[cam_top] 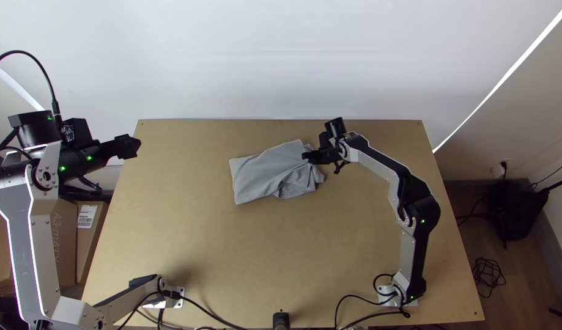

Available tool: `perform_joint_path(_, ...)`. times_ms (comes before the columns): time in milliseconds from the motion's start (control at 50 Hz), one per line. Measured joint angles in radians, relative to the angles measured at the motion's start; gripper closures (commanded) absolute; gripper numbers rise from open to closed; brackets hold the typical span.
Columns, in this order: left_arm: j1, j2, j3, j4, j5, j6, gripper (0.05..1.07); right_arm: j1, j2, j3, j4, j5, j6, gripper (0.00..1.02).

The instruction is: Fold the t-shirt

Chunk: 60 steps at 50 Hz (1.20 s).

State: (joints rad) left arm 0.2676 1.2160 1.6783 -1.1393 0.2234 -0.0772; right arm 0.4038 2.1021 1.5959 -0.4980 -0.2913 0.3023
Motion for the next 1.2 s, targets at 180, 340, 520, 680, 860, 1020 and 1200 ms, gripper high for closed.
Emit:
perform_joint_path(180,0.0,0.0,0.0,0.0,0.0,0.0,0.1,-0.045,0.007,-0.001,0.031,0.0,0.01,1.0)
perform_joint_path(340,0.001,0.0,0.0,0.0,0.0,0.004,0.1,-0.144,0.021,0.003,0.042,0.0,0.023,1.0)
perform_joint_path(520,0.001,0.001,0.0,0.001,0.0,0.004,0.1,-0.288,0.029,0.012,0.045,0.001,0.03,1.0)
perform_joint_path(680,0.001,0.003,0.0,0.004,0.0,0.003,0.1,-0.418,0.032,0.021,0.046,0.039,0.047,1.0)
perform_joint_path(860,0.001,0.01,0.0,0.004,0.001,0.004,0.1,-0.562,0.032,0.023,0.048,0.092,0.077,1.0)
perform_joint_path(1020,0.001,0.016,0.0,0.005,0.001,0.007,0.1,-0.678,0.032,0.023,0.051,0.159,0.115,1.0)
perform_joint_path(1200,0.001,0.02,0.0,0.019,0.004,0.008,0.1,-0.793,0.011,-0.001,0.046,0.242,0.18,1.0)
